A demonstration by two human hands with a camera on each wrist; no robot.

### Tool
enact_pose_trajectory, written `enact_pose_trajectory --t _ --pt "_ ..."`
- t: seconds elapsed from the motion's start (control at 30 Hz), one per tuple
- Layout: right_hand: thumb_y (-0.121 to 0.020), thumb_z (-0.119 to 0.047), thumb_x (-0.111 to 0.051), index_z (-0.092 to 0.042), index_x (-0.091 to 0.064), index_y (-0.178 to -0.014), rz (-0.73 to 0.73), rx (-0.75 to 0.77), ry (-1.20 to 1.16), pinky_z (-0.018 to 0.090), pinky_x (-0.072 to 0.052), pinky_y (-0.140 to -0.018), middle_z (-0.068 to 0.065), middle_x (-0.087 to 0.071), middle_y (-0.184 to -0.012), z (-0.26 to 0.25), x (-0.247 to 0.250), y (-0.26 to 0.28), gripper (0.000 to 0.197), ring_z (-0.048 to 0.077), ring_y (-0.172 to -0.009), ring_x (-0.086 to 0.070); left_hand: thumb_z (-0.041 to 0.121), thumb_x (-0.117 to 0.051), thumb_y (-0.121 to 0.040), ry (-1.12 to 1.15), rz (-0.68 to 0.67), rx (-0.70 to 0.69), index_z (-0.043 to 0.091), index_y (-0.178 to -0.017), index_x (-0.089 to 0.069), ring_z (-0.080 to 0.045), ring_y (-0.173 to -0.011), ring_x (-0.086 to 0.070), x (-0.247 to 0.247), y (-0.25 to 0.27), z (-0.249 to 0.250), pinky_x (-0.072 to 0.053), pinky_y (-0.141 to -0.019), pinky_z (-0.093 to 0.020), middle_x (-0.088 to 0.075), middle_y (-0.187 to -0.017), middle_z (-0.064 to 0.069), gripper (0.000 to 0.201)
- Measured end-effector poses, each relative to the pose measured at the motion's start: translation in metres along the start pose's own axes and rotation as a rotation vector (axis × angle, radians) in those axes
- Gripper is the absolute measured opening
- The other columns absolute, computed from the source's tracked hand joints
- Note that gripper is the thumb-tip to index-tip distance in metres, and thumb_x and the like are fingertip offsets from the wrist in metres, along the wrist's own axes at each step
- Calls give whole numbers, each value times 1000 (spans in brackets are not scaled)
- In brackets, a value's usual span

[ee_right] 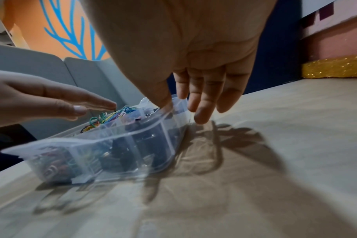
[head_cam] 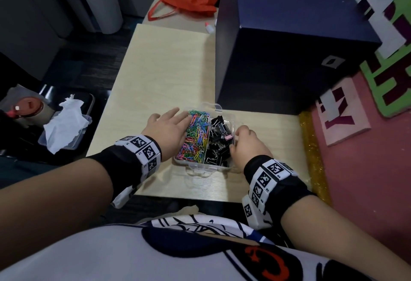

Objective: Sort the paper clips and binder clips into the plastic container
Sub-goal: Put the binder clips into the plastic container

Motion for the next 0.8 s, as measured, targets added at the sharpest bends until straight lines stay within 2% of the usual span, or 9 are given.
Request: enact_pose_trajectory --t 0.1,0.2,0.3,0.37,0.47,0.57,0.67,0.73,0.8 --pt "-94 -19 -42 -25 -31 -139 -27 46 23 36 -49 -70 8 -40 -127 1 -3 0 47 31 -84 -58 40 -23 -102 -58 -116 -42 26 -153 -3 -15 -149 0 -2 0 7 -9 -116 -54 -8 -161 9 57" --pt "-96 -16 -34 -32 -27 -146 -130 89 80 36 -52 -77 6 -34 -123 4 -11 -3 53 27 -80 -56 45 -22 -101 -45 -189 -6 25 -153 5 -15 -148 6 -1 -6 13 -4 -116 -58 0 -161 8 61" --pt "-98 -21 -31 -35 -28 -145 -126 112 56 30 -46 -70 6 -34 -121 9 -12 -6 49 24 -74 -53 44 -23 -101 6 -104 44 23 -153 1 -15 -148 3 4 -8 17 -4 -116 -56 -2 -162 7 61" --pt "-98 -25 -32 -32 -37 -137 -59 126 25 30 -46 -66 6 -35 -119 11 -10 -4 40 24 -69 -52 44 -23 -101 12 -37 -7 23 -153 -5 -12 -148 0 4 -3 20 -4 -117 -54 -4 -161 7 59" --pt "-98 -29 -33 -32 -45 -125 -48 161 -1 36 -53 -69 4 -36 -113 10 -11 -1 30 25 -71 -55 49 -20 -101 -67 -109 -114 24 -153 -5 -10 -148 2 -3 5 26 0 -117 -57 2 -161 7 60" --pt "-98 -32 -33 -38 -44 -131 -100 181 6 38 -54 -76 2 -34 -113 6 -10 -5 35 25 -77 -57 52 -18 -100 -88 -200 -82 22 -153 0 -11 -148 4 -7 3 27 1 -115 -61 9 -161 4 64" --pt "-96 -31 -40 -31 -44 -126 -42 152 -25 36 -53 -74 4 -37 -116 3 -3 -5 30 27 -79 -59 50 -21 -100 -44 -124 -95 24 -153 -4 -10 -148 -2 -1 1 25 -2 -116 -58 2 -161 6 62" --pt "-95 -30 -45 -19 -43 -122 13 68 -39 37 -51 -76 7 -41 -121 3 2 -7 30 30 -87 -60 49 -24 -100 -9 -36 -85 25 -153 -9 -10 -148 -7 3 -1 21 -5 -116 -54 -4 -161 7 60" --pt "-95 -33 -46 -11 -46 -118 0 -21 -15 38 -50 -81 10 -49 -119 6 4 -13 32 32 -97 -60 49 -25 -100 3 -30 -40 24 -153 -7 -11 -148 -5 2 -2 13 -6 -116 -54 -2 -162 6 61"
Point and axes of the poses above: each hand's wrist, its own y-axis away from the middle knuckle, its own x-axis out of the back of the hand, z = x × y, the point moved 1 cm from there along -y, towards the middle knuckle
